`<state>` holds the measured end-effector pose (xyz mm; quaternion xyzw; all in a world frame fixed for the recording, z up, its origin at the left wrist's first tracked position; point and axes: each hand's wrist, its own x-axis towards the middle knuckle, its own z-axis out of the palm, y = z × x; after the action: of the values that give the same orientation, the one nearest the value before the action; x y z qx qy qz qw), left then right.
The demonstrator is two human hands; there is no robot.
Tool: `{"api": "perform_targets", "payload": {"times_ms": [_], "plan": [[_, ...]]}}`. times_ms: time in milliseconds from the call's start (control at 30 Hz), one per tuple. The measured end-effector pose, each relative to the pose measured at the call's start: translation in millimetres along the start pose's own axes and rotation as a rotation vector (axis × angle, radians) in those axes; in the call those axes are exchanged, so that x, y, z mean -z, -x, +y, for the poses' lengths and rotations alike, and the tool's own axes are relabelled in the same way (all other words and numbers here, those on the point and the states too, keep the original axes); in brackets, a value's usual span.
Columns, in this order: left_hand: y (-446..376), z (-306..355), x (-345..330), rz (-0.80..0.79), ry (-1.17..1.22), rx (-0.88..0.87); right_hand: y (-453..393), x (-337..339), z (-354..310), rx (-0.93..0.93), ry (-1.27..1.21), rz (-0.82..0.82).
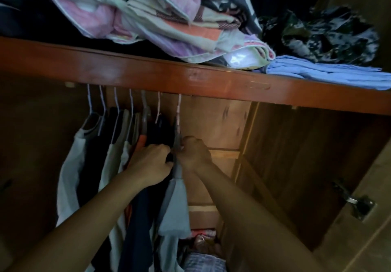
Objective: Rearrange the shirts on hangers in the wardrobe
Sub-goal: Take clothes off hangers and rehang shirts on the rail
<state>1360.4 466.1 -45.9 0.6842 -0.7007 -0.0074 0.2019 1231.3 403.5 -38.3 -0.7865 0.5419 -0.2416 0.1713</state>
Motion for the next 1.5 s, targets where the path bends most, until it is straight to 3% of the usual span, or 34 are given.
{"api": "perform_targets", "payload": {"times_ms": [233,533,900,1067,1367,1500], "plan": [[-2,-3,0,0.001,0.0,0.037,-18,-17,3,-0.01,0.047,0.068],[-9,2,0,0.084,0.011,0.034,-16,14,14,0.065,0.083,0.274],[-20,7,-2,0.086,0.142,-0.024,31,51,57,0.1,0.162,0.325],[-27,10,-7,0.006,0.247,-0.085,69,58,85,0.114,0.295,0.324],[-27,22,-41,-0.129,0.309,-0.099,146,78,124,-0.017,0.075,0.391],[-26,40,-54,-0.193,0.366,-0.182,194,89,137,-0.06,0.01,0.401]]}}
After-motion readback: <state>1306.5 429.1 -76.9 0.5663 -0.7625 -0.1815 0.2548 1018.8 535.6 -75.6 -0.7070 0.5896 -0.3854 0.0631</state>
